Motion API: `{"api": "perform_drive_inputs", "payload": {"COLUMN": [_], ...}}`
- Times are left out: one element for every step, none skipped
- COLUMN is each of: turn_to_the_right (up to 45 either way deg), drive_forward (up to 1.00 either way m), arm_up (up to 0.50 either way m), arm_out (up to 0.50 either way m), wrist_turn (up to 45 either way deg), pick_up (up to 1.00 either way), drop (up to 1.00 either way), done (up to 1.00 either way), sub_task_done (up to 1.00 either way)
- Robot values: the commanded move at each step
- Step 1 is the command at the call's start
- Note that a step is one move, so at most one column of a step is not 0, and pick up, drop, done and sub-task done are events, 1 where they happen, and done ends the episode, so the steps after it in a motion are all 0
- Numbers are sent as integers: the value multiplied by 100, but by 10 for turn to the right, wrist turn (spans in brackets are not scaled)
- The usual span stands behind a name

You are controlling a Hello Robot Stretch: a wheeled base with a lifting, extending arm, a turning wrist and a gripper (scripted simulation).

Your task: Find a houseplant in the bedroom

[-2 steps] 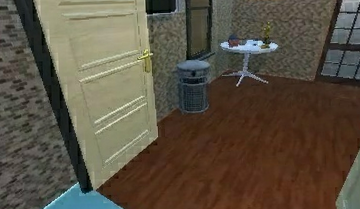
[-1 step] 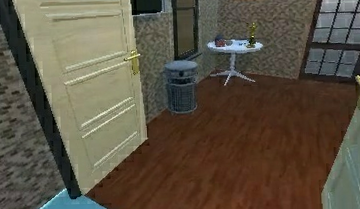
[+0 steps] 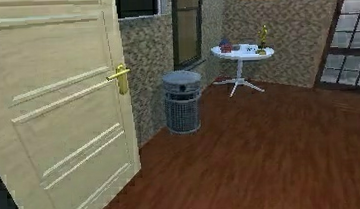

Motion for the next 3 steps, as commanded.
{"api": "perform_drive_inputs", "payload": {"turn_to_the_right": [270,0,60], "drive_forward": [0,100,0], "arm_up": [0,0,0], "arm_out": [0,0,0], "wrist_turn": [0,0,0], "pick_up": [0,0,0], "drop": [0,0,0], "done": [0,0,0], "sub_task_done": [0,0,0]}}
